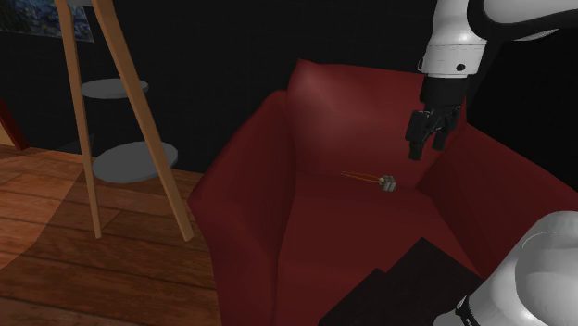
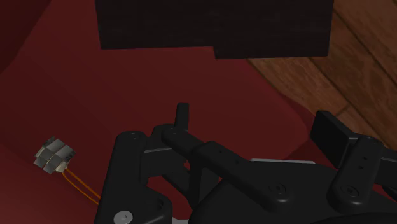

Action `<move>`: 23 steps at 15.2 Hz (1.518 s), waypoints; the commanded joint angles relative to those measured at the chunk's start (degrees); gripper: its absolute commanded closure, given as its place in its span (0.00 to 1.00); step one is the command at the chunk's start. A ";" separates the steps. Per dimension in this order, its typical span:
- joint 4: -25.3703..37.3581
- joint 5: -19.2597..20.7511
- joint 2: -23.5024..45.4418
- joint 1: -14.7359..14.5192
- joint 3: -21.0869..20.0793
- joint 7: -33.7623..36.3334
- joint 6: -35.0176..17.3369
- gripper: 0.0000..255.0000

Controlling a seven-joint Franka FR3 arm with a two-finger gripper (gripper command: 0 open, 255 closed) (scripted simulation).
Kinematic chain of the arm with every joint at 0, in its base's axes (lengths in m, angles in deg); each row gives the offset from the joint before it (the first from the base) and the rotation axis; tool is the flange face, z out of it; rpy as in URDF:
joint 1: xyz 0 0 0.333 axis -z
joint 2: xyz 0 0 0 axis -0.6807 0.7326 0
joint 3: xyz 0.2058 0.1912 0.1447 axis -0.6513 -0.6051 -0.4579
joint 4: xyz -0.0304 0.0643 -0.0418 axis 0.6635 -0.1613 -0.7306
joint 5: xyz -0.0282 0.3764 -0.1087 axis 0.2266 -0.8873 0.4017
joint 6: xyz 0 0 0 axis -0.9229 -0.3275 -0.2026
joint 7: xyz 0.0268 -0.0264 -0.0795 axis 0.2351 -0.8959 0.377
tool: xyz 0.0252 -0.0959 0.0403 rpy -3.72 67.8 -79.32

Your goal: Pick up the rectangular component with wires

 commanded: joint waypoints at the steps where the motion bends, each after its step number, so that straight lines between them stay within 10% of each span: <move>1: 0.00 0.00 0.00 0.00 0.00 0.00 0.00 0.00; 23: -7.65 13.67 24.98 2.72 26.34 -34.55 -40.29 0.00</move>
